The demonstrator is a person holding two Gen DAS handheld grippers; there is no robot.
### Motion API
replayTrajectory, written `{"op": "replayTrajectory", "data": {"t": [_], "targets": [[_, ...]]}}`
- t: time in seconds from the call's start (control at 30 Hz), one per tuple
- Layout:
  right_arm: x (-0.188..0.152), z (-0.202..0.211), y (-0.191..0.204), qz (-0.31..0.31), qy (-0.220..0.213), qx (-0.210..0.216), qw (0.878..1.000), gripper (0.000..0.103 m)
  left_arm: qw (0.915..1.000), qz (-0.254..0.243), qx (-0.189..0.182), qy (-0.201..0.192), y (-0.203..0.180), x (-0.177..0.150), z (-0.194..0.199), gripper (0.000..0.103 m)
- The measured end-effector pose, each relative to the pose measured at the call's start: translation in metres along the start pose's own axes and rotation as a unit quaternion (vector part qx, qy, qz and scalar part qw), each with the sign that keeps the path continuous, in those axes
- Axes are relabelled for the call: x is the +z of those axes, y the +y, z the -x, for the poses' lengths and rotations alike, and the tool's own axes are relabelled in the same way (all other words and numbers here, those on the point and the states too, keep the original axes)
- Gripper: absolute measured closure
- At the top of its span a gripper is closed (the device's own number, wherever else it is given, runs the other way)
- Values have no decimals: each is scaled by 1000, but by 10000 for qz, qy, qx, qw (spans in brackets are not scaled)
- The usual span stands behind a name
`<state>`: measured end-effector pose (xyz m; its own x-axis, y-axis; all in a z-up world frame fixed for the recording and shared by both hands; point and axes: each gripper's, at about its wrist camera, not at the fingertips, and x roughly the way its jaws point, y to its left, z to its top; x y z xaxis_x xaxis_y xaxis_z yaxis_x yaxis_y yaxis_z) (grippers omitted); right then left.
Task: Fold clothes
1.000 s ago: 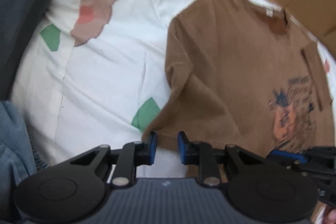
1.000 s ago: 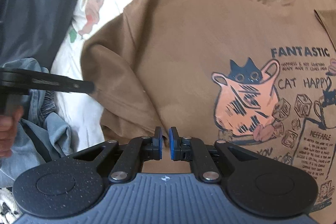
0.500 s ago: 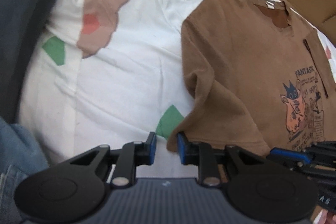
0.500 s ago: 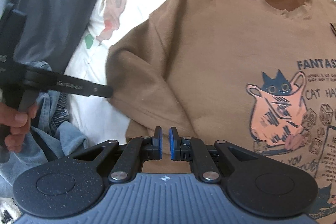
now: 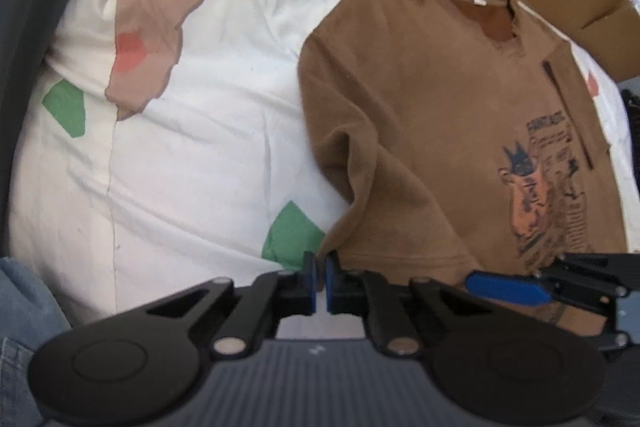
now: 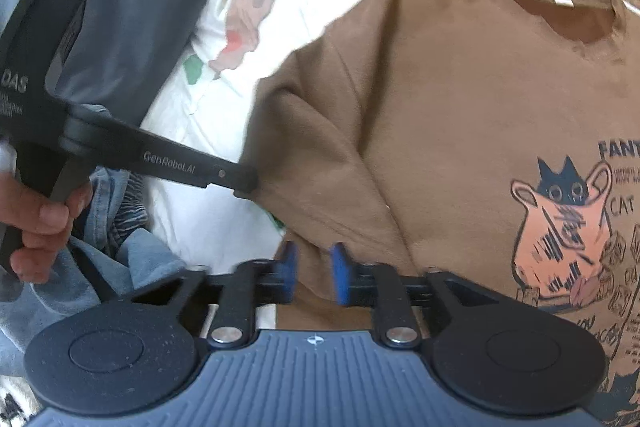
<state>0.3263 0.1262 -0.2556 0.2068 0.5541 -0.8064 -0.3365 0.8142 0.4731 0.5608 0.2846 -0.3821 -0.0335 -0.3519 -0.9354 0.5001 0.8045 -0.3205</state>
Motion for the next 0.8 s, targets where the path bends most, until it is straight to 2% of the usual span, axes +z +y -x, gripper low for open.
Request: {"op": "replayTrajectory", "data": {"t": [0.1,0.27,0.37,0.57,0.7,0.8], "targets": [[5,3,7,173,-57,22,9998,64,9988,292,-396,63,7,4,13,99],[15,8,21,354,-201,-34,9992,64,9900,765,-1181,126,8,10,23,99],[20,11,29,459,-283,-63,9985,62,9857,860,-1446,80,7,11,29,99],[28,15,37,587,-443,-140,9972,58,9792,918,-1807,-47,-7,24,30,100],[34,20,36,599,-634,-431,9953,58,9787,855,-1868,-6,-15,30,31,100],[40,23,30,379,-633,-366,9966,58,9755,1007,-1956,-48,-17,35,35,100]]}}
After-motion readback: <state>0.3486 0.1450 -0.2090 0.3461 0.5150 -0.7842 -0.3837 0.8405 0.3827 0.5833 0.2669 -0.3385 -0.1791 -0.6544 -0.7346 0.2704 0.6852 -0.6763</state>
